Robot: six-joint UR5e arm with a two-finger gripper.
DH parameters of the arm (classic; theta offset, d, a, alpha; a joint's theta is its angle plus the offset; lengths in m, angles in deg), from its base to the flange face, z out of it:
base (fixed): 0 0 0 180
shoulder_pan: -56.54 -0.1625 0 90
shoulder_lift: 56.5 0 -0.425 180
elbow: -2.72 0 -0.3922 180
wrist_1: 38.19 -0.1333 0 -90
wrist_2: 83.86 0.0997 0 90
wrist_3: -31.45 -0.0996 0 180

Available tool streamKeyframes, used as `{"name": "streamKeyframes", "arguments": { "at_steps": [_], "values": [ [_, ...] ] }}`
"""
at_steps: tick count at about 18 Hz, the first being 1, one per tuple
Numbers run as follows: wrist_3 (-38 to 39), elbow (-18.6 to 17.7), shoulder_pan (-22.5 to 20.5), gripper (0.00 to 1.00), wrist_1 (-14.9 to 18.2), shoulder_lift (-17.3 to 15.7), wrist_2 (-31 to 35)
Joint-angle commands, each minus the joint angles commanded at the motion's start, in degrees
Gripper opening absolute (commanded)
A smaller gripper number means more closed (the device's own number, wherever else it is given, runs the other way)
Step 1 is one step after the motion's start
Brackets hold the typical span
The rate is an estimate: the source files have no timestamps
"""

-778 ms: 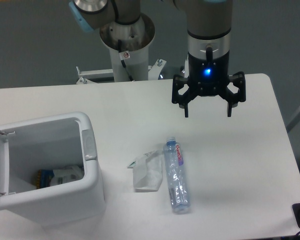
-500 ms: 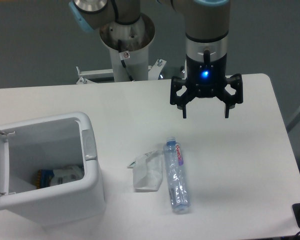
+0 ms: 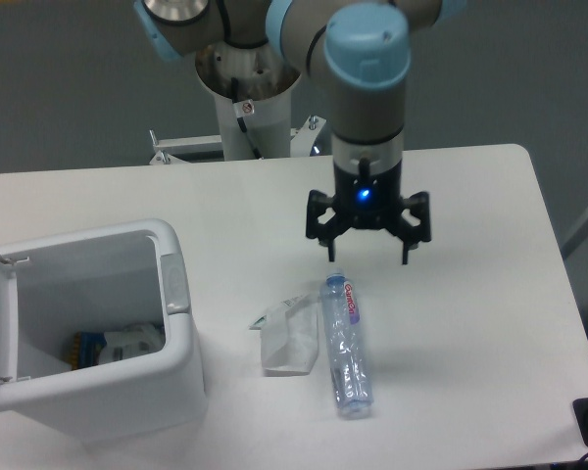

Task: Place the trash in the trash can
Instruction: 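Move the open gripper down toward the clear plastic wrapper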

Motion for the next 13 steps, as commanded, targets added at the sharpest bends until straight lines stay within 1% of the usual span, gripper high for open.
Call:
{"name": "streamKeyframes", "arguments": {
  "at_steps": [1, 3, 6, 7, 8, 9, 11, 13],
  "values": [
    [-1.40, -1.93, 1.23, 1.00, -2.88, 1.31, 0.89],
    [-6.74, -3.79, 2.99, 1.00, -7.28, 4.21, 2.12],
    [-7.48, -3.97, 4.49, 1.00, -7.91, 7.29, 1.52],
    [-6.87, -3.97, 5.01, 1.00, -8.09, 8.78, 0.47],
    [-6.16, -4.32, 5.37, 1.00, -9.31, 10.19, -1.37],
    [-5.55, -4.76, 5.37, 1.00, -11.76, 10.98, -2.96],
    [-5.37, -4.76, 5.46, 1.00, -12.57, 11.69, -4.98],
    [-5.28, -4.59, 5.46, 1.00, -12.75, 13.01, -5.34]
  ]
}}
